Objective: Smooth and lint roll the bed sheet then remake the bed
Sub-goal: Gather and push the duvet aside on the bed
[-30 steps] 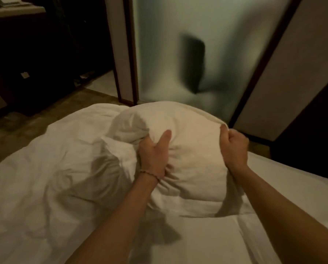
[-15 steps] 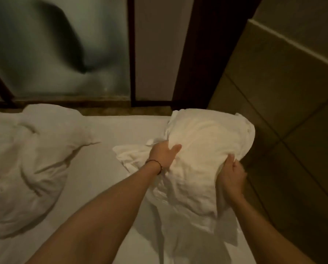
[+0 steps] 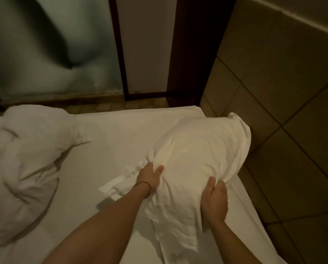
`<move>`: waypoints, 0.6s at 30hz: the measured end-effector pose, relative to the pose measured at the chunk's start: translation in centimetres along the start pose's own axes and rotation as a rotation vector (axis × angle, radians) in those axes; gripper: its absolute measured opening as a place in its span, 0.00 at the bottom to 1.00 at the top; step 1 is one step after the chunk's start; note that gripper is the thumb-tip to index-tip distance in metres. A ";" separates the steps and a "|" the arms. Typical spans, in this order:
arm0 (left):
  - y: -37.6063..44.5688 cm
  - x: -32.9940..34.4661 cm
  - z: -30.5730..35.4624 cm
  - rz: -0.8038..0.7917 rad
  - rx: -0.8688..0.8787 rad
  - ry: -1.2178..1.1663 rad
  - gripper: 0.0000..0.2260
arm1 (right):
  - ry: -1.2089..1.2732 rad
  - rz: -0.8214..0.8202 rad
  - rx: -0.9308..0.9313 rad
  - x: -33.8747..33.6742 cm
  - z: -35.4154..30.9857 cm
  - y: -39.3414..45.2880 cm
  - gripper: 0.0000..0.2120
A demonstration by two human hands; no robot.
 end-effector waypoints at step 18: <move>0.4 -44.9 -25.9 0.623 -0.017 0.703 0.27 | -0.216 -0.588 -0.937 27.4 -33.8 -31.9 0.23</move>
Point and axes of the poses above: each hand's wrist, its own y-axis towards the middle knuckle, its own x-axis out of the palm, z = x × y, the point moved 9 cm from there along y, towards the middle knuckle, and after that the axes turned 7 degrees about z, right-handed, at the moved point
